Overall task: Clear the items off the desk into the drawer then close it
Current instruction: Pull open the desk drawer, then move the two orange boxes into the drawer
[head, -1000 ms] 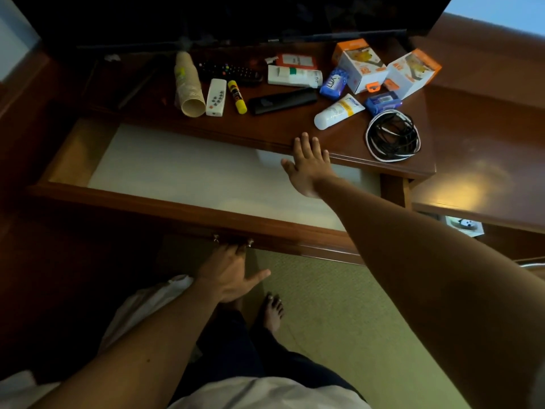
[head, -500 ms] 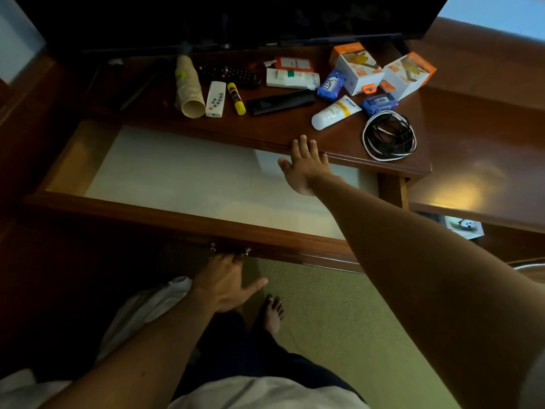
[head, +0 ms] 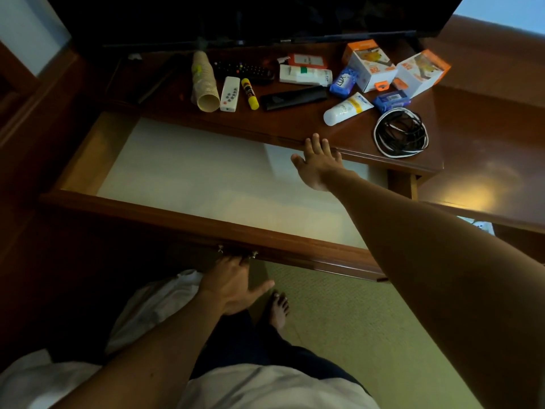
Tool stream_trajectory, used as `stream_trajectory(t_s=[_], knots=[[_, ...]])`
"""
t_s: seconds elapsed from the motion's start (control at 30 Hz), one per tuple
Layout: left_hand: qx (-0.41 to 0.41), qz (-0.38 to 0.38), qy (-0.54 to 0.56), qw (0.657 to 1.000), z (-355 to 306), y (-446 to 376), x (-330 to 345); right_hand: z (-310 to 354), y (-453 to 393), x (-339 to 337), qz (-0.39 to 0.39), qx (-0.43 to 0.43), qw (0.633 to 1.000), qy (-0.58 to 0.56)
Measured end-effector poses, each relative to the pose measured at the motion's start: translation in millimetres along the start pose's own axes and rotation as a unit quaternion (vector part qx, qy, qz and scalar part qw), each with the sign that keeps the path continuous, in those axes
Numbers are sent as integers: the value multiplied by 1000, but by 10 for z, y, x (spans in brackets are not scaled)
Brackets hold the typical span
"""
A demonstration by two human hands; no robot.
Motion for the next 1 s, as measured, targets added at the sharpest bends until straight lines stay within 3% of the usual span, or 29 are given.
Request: stream_trajectory(t_s=[0.8, 0.9, 1.0], knots=[[-4, 9, 45, 999, -32, 266, 177, -116, 66, -98, 2, -16, 999, -41], [36, -95, 14, 995, -89, 355, -12, -144, 200, -109, -34, -45, 994, -96], [96, -247, 60, 962, -149, 372, -406, -211, 384, -76, -43, -54, 989, -130]])
Point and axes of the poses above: each hand's wrist, its own y-axis away from the middle knuckle, its own x-axis out of the palm, z = x × y, the point moved 1 cm from there along -y, towards the middle knuckle, and after that the axes turned 2 degrees about -y, right-handed, at the moved point
